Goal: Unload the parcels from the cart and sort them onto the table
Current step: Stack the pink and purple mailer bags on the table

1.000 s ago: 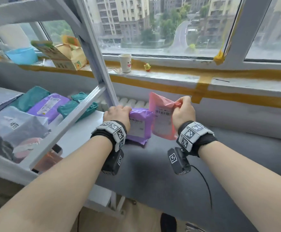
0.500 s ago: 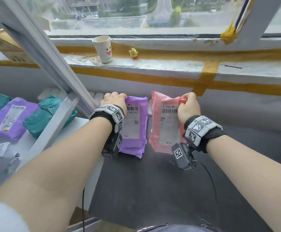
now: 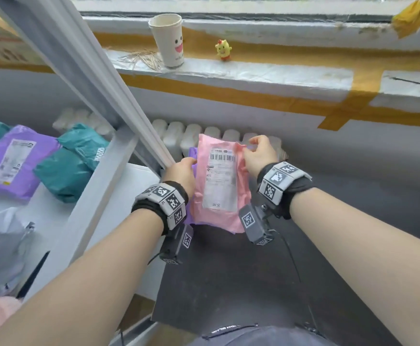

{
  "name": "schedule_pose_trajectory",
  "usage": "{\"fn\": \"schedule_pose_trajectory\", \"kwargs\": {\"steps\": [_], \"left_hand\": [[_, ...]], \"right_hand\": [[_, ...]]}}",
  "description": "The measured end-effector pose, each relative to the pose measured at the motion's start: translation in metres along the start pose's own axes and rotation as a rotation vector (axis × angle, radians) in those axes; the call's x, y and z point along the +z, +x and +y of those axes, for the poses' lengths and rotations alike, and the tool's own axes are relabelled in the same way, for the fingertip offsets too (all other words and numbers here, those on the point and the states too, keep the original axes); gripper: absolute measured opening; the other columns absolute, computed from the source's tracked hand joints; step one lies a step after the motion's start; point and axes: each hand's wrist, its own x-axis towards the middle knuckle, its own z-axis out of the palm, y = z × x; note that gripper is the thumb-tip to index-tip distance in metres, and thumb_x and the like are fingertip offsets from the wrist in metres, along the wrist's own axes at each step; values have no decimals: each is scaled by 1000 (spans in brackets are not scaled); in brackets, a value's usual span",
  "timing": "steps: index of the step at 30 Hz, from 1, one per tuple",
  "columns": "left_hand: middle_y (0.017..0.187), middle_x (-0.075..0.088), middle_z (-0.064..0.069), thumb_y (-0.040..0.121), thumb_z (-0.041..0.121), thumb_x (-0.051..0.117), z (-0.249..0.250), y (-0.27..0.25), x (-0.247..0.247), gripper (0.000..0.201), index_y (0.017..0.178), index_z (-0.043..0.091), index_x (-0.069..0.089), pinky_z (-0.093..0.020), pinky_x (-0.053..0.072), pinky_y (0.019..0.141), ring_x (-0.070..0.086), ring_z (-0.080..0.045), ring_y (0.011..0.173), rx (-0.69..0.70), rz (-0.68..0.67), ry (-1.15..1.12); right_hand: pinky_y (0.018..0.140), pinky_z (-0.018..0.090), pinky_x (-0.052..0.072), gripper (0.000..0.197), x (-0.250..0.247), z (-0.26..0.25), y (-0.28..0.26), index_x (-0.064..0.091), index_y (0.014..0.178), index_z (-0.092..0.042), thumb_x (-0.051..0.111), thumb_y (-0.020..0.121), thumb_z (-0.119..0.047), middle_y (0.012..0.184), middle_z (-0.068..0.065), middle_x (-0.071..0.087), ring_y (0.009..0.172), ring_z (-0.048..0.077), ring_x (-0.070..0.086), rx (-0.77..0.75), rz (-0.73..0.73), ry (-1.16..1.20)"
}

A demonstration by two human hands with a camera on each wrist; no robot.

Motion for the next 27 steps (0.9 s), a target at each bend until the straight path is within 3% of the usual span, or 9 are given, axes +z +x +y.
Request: {"fn": "schedule_pose_trajectory", "kwargs": {"steps": [3, 7, 10, 12, 17, 20, 23, 25, 27], "left_hand": [[112, 64, -15, 97, 26, 38, -7, -6, 4, 29, 119, 13, 54, -40, 47, 89, 58, -36, 107, -30, 26, -45], [113, 62, -12, 96, 39, 44, -10, -20, 14, 38, 121, 11, 46, -32, 42, 78, 59, -32, 102, -60, -91, 4], [119, 59, -12, 97, 41, 41, -9, -25, 19, 42, 125, 10, 43, -32, 41, 81, 58, -32, 106, -78, -113, -15], [120, 59, -14, 98, 39, 40, -8, -23, 20, 42, 126, 8, 42, -33, 41, 82, 57, -32, 107, -88, -109, -38], [123, 56, -19, 97, 31, 43, -9, -26, 15, 40, 127, 5, 38, -36, 42, 86, 56, -35, 109, -82, -28, -52], [129, 50, -18, 94, 29, 52, -10, -34, 14, 50, 134, 5, 33, -38, 40, 91, 51, -35, 115, -75, -4, -20], [135, 36, -13, 90, 34, 56, -11, -48, 15, 64, 143, 14, 27, -37, 34, 102, 39, -31, 124, 13, 91, 182], [136, 32, -7, 89, 36, 56, -13, -52, 16, 58, 141, 24, 34, -33, 32, 104, 32, -27, 126, 141, 165, 289], [144, 27, -1, 90, 38, 53, -15, -52, 16, 50, 137, 31, 40, -35, 30, 107, 27, -25, 132, 237, 137, 346]], "right_hand": [[99, 35, 38, 53, 12, 6, -3, 39, 133, -9, 52, 91, -38, 133, 17, 48, 121, 34, 48, 51, -6, -158], [98, 41, 44, 65, 18, 21, -12, 39, 131, -3, 54, 87, -47, 131, 18, 50, 118, 35, 52, 153, -101, -175], [91, 43, 50, 61, 23, 26, -24, 47, 126, 1, 56, 86, -45, 122, 16, 59, 109, 34, 59, 190, -187, -138], [87, 38, 51, 53, 26, 26, -30, 54, 122, 1, 54, 89, -41, 117, 17, 62, 106, 34, 61, 152, -227, -204], [73, 29, 41, 44, 34, 21, -39, 57, 115, 2, 58, 88, -32, 103, 13, 60, 95, 27, 58, 53, -245, -243], [87, 32, 42, 48, 35, 24, -42, 48, 125, -1, 61, 88, -29, 120, 14, 58, 110, 29, 56, 27, -218, -241], [91, 29, 40, 56, 34, 27, -45, 39, 135, -6, 61, 88, -26, 125, 12, 57, 115, 28, 54, 15, -192, -159], [94, 30, 40, 60, 33, 30, -46, 35, 139, -9, 61, 88, -27, 126, 11, 56, 115, 28, 54, 11, -176, -126], [91, 28, 41, 57, 34, 34, -46, 39, 137, -10, 62, 87, -25, 118, 11, 60, 111, 27, 57, -9, -141, -131]]}}
